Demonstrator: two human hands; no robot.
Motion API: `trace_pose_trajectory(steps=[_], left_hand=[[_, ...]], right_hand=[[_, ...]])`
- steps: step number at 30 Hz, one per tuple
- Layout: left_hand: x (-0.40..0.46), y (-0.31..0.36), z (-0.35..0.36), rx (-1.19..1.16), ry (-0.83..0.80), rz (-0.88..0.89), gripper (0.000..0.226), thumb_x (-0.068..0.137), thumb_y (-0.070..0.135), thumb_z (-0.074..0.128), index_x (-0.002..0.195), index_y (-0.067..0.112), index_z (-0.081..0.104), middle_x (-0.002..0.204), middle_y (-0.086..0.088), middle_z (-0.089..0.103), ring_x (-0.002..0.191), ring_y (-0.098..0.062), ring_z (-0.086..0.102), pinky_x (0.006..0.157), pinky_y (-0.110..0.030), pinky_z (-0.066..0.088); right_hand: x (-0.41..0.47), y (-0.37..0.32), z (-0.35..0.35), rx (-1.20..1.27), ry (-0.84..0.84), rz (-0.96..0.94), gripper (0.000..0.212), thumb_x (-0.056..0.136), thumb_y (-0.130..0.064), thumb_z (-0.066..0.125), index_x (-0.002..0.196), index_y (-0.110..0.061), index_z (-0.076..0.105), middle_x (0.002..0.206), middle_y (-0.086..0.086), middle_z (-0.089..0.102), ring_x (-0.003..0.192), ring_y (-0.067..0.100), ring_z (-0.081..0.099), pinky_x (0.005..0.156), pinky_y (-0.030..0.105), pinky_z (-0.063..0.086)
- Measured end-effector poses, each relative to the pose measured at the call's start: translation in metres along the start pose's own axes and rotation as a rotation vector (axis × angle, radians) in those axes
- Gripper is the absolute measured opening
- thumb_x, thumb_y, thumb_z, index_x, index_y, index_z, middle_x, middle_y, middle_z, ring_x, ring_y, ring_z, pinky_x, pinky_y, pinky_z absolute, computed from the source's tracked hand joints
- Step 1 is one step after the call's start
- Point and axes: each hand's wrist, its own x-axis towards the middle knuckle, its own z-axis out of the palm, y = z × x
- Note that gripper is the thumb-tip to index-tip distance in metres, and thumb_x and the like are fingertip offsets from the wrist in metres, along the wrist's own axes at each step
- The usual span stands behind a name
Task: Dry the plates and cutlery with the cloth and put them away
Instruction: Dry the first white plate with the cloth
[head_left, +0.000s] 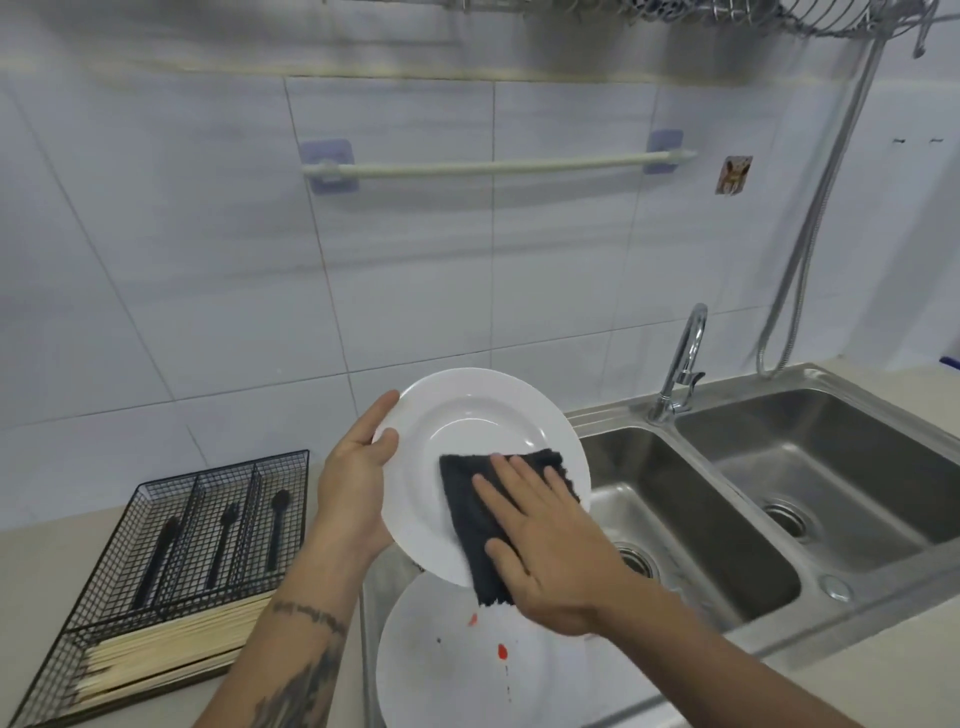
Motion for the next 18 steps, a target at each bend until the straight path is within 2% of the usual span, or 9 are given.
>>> trace_pose_trajectory(steps=[2, 5, 7, 10, 12, 15, 17, 18], left_hand=[[-0.006, -0.004, 0.006, 0.04, -0.018, -0.015, 0.042, 0.102, 0.003, 0.046, 0.115, 0.033, 0.072, 0.124, -0.008, 0.071, 0.114, -0.036, 0.066, 0.098, -0.053, 0.053], [-0.017, -0.014, 0.016, 0.102, -0.002, -0.032, 0.044, 0.102, 0.005, 0.047, 0.106, 0.039, 0.075, 0.12, -0.006, 0.072, 0.107, -0.032, 0.069, 0.09, -0.046, 0.057], [-0.019, -0.016, 0.017, 0.088, 0.005, -0.045, 0.046, 0.102, 0.005, 0.045, 0.105, 0.039, 0.076, 0.117, -0.006, 0.074, 0.107, -0.031, 0.07, 0.089, -0.046, 0.058], [-0.018, -0.011, 0.012, 0.084, 0.033, -0.047, 0.044, 0.103, 0.006, 0.044, 0.109, 0.035, 0.076, 0.118, -0.008, 0.073, 0.109, -0.032, 0.069, 0.094, -0.05, 0.056], [-0.016, -0.006, 0.008, 0.07, 0.096, -0.019, 0.041, 0.103, 0.005, 0.045, 0.106, 0.032, 0.076, 0.12, -0.008, 0.072, 0.107, -0.03, 0.069, 0.09, -0.044, 0.057], [-0.013, 0.001, 0.002, 0.026, 0.154, 0.008, 0.038, 0.103, 0.006, 0.046, 0.104, 0.032, 0.074, 0.12, -0.005, 0.07, 0.104, -0.026, 0.069, 0.077, -0.036, 0.058], [-0.008, 0.004, 0.0, -0.02, 0.194, -0.011, 0.037, 0.103, 0.007, 0.046, 0.102, 0.031, 0.074, 0.117, -0.003, 0.07, 0.102, -0.026, 0.069, 0.072, -0.034, 0.058], [-0.007, 0.005, 0.0, -0.043, 0.219, -0.032, 0.038, 0.103, 0.007, 0.045, 0.101, 0.031, 0.074, 0.116, -0.002, 0.07, 0.101, -0.027, 0.068, 0.071, -0.035, 0.058]], right_hand=[[0.015, 0.005, -0.005, -0.075, 0.031, 0.112, 0.07, 0.096, -0.048, 0.021, 0.158, -0.02, 0.004, 0.165, 0.004, -0.007, 0.151, 0.019, -0.01, 0.122, 0.043, -0.008], [0.033, -0.009, -0.004, 0.01, 0.061, 0.195, 0.07, 0.096, -0.042, 0.029, 0.157, -0.017, 0.005, 0.164, 0.008, -0.011, 0.15, 0.024, -0.012, 0.121, 0.047, -0.004], [0.034, -0.02, 0.0, 0.048, 0.099, 0.149, 0.071, 0.093, -0.045, 0.029, 0.156, -0.018, 0.011, 0.164, 0.009, -0.004, 0.15, 0.027, -0.008, 0.121, 0.049, 0.001], [0.026, -0.021, -0.004, 0.056, 0.104, 0.087, 0.068, 0.094, -0.052, 0.031, 0.155, -0.024, 0.019, 0.158, 0.003, 0.014, 0.146, 0.024, 0.009, 0.121, 0.044, 0.011], [0.02, -0.017, -0.009, 0.129, -0.009, 0.087, 0.068, 0.096, -0.054, 0.032, 0.156, -0.028, 0.016, 0.158, -0.003, 0.014, 0.146, 0.019, 0.01, 0.121, 0.039, 0.014], [0.003, -0.019, -0.013, 0.25, -0.178, 0.04, 0.075, 0.089, -0.071, 0.027, 0.155, -0.038, 0.008, 0.162, -0.011, 0.005, 0.149, 0.013, 0.001, 0.122, 0.041, 0.012], [-0.006, -0.021, -0.017, 0.237, -0.175, -0.022, 0.084, 0.081, -0.079, 0.036, 0.152, -0.043, 0.011, 0.162, -0.011, 0.01, 0.148, 0.012, 0.005, 0.121, 0.039, 0.012], [-0.008, -0.021, -0.02, 0.179, -0.135, -0.061, 0.083, 0.079, -0.074, 0.047, 0.151, -0.042, 0.019, 0.16, -0.008, 0.02, 0.147, 0.014, 0.014, 0.12, 0.037, 0.017]])
